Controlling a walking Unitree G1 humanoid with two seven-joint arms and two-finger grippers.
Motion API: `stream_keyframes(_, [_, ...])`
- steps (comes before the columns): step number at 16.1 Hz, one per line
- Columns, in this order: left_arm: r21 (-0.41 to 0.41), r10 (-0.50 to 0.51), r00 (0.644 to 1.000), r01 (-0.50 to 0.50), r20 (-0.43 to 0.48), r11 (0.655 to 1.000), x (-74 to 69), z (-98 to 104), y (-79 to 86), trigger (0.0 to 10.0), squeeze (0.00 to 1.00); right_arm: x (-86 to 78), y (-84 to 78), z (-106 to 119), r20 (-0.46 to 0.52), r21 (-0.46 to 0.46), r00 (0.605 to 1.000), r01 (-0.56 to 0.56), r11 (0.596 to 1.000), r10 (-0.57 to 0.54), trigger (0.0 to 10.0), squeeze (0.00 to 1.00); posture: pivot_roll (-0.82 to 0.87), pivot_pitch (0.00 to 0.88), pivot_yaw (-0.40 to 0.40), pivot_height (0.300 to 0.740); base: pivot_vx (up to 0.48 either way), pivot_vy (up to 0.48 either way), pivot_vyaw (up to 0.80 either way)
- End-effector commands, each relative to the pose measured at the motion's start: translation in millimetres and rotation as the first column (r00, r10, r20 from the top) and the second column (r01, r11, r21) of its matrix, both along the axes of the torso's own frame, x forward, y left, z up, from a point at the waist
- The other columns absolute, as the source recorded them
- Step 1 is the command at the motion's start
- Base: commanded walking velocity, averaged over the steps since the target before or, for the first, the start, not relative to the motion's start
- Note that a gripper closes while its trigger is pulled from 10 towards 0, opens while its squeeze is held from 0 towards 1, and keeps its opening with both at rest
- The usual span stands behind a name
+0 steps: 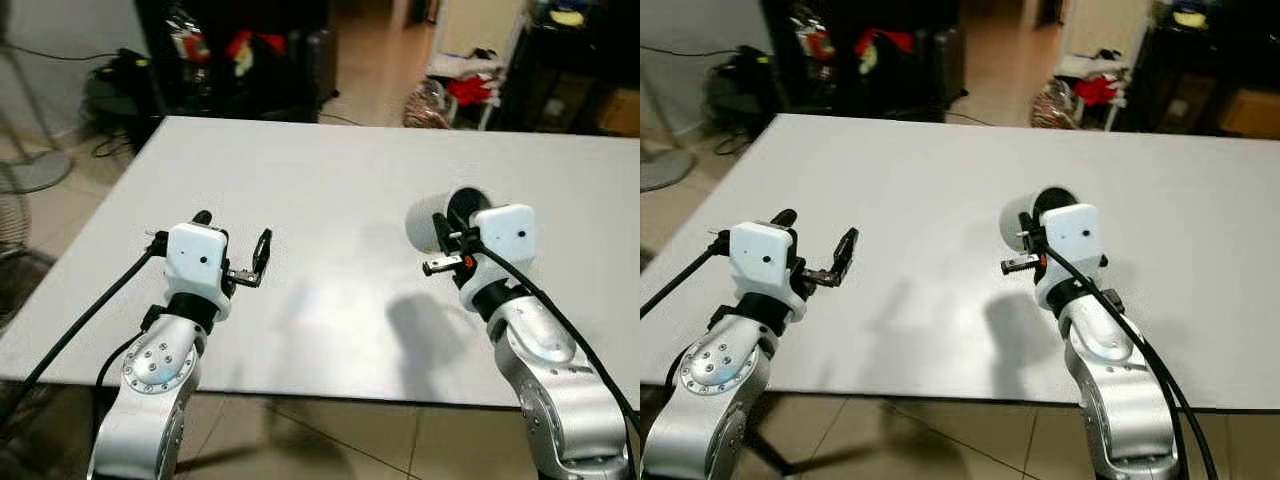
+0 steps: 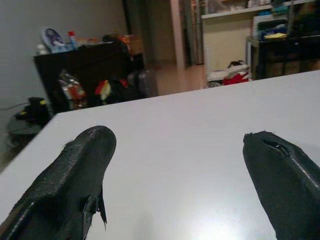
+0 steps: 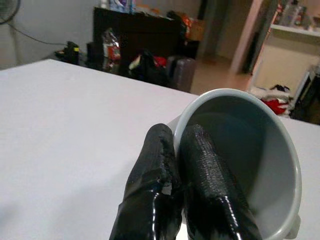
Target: Setting the table
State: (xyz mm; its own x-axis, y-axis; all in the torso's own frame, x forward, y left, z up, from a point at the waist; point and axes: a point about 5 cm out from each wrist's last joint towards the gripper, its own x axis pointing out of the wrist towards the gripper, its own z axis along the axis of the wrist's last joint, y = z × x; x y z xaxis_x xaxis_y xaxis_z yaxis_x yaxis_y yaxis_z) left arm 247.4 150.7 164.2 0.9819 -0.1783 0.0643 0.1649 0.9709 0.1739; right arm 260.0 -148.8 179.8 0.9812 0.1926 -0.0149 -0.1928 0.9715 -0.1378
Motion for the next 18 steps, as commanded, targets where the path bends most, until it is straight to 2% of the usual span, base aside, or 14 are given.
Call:
stream_keyframes(1, [0.014, 0.008, 1.000, -0.008, 0.001, 1.000, 1.4, 1.6, 0.3, 10.0, 0.00, 2.8, -3.0, 2.9, 0.014, -0.009, 1.000, 0.011, 1.000, -0.011, 10.0, 0.00, -0.07, 0.017, 0.001, 0.740, 0.000, 0.000, 0.00])
stream_keyframes(5, [-0.001, -0.002, 1.000, 0.002, 0.011, 1.000, 2.4, 3.8, -2.2, 10.0, 0.00, 5.7, -5.0, 4.9, 0.019, -0.026, 1.000, 0.007, 1.000, -0.007, 10.0, 0.00, -0.07, 0.017, -0.003, 0.740, 0.000, 0.000, 0.00])
stream_keyframes(8, [-0.010, 0.005, 1.000, -0.005, 0.010, 1.000, 2.8, 4.3, -2.3, 10.0, 0.01, 6.4, -1.2, -1.0, -0.012, -0.018, 1.000, -0.003, 1.000, 0.003, 10.0, 0.00, -0.05, 0.019, -0.011, 0.740, 0.087, 0.000, 0.00])
stream_keyframes(10, [-0.012, 0.018, 1.000, -0.018, 0.011, 1.000, 4.1, 5.1, -0.1, 10.0, 0.01, 8.1, -0.8, -1.9, -0.020, -0.009, 1.000, 0.000, 1.000, 0.000, 10.0, 0.00, -0.05, 0.017, -0.011, 0.740, 0.270, 0.000, -0.80])
stream_keyframes(15, [-0.019, 0.021, 1.000, -0.021, 0.005, 1.000, 2.9, 4.5, 0.8, 10.0, 0.01, 7.7, -0.4, -2.5, -0.019, -0.023, 1.000, -0.008, 1.000, 0.008, 10.0, 0.00, -0.06, 0.022, -0.010, 0.740, 0.269, 0.000, 0.00])
stream_keyframes(16, [-0.019, 0.021, 1.000, -0.021, 0.004, 1.000, 2.9, 4.4, 0.8, 10.0, 0.02, 8.0, -0.1, -2.3, -0.016, -0.057, 1.000, -0.013, 0.998, 0.012, 10.0, 0.00, -0.06, 0.021, -0.010, 0.740, 0.270, 0.000, 0.00])
stream_keyframes(17, [-0.019, 0.021, 1.000, -0.021, 0.004, 1.000, 2.7, 4.6, 0.8, 10.0, 0.01, 8.2, 1.1, -3.5, -0.033, -0.092, 0.999, -0.035, 0.995, 0.032, 10.0, 0.00, -0.06, 0.022, -0.011, 0.740, 0.262, 0.000, 0.80])
stream_keyframes(18, [-0.018, 0.021, 1.000, -0.021, 0.005, 1.000, 2.0, 5.1, 1.1, 10.0, 0.00, 7.7, 2.1, -1.9, -0.019, -0.073, 0.999, -0.037, 0.997, 0.036, 10.0, 0.00, -0.05, 0.022, -0.013, 0.740, 0.000, 0.000, 0.80])
